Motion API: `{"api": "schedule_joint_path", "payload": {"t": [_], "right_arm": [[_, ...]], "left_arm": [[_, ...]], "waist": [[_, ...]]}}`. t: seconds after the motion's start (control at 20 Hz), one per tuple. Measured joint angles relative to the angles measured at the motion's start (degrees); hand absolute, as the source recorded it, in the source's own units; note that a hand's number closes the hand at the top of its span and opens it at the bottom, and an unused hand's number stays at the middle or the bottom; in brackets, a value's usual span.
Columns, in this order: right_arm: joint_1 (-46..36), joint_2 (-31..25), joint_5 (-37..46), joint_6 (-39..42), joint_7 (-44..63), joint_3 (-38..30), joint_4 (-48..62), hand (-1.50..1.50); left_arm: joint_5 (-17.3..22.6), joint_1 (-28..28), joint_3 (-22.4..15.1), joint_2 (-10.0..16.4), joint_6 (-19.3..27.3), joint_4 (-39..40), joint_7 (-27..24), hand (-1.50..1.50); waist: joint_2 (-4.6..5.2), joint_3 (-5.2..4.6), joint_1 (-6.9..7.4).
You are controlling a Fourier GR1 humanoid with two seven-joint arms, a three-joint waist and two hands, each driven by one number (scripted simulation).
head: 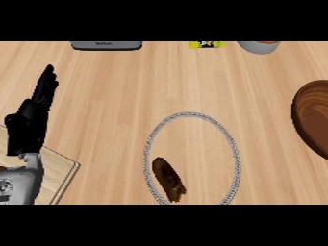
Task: Pick the can from the placemat and place it in the bowl
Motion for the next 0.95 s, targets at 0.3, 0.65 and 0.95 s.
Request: {"api": "schedule_joint_path", "payload": {"t": [0.3, 0.65, 0.95], "right_arm": [[8.5, -1.4, -6.7, 11.8, -1.8, -2.5, -5.5, -1.5], [21.3, 2.5, -12.7, 21.2, -2.4, -3.3, -18.0, -1.5], [31.4, 7.1, -16.6, 24.5, -0.9, -3.9, -31.4, -1.5]], "left_arm": [[0.4, 0.1, 1.1, 0.3, -0.4, -0.1, 0.3, 0.0], [0.2, 1.0, 1.3, 0.4, -0.9, -1.6, 0.9, 0.0], [-0.4, 0.7, 1.2, 0.0, -1.2, -2.5, 1.8, 0.0]], "waist": [[-0.28, -0.1, -0.82], [-0.35, -0.14, -0.98], [-0.25, -0.12, -0.81]]}}
